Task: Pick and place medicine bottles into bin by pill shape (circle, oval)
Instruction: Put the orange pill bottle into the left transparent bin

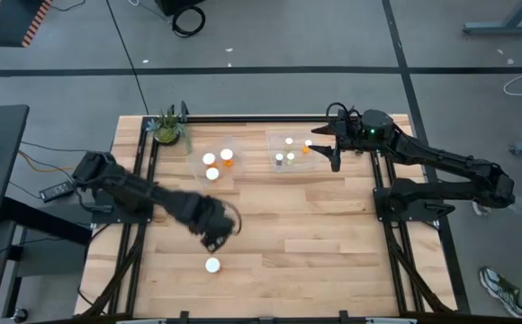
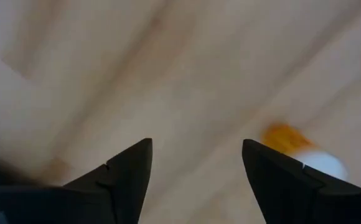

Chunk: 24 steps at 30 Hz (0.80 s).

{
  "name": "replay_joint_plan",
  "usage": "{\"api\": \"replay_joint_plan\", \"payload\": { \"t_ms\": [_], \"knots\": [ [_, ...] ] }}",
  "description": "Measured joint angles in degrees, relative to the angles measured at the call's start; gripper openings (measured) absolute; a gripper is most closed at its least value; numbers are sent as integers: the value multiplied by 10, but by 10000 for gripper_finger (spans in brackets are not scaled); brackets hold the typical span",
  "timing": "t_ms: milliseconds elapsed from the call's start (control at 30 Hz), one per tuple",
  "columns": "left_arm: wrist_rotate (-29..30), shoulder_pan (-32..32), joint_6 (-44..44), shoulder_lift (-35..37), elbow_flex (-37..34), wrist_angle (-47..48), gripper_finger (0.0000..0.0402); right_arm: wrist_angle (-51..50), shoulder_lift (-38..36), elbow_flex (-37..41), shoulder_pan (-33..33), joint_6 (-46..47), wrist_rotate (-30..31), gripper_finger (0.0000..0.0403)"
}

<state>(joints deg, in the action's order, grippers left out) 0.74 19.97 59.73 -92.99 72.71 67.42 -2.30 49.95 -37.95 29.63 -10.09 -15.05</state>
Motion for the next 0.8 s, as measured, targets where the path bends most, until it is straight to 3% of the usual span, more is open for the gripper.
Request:
{"api": "replay_joint_plan", "payload": {
  "t_ms": [200,367,600,800],
  "knots": [
    [-46,113,185,-25,0,-105,237,-2,0,0,-2,1,0,251],
    [-94,168,290,-61,0,-178,221,2,0,0,-8,5,0,251],
    [-125,190,332,-112,0,-190,213,14,0,0,-27,7,0,251],
    [-118,173,308,-145,0,-212,255,27,0,0,-29,7,0,251]
  ]
}}
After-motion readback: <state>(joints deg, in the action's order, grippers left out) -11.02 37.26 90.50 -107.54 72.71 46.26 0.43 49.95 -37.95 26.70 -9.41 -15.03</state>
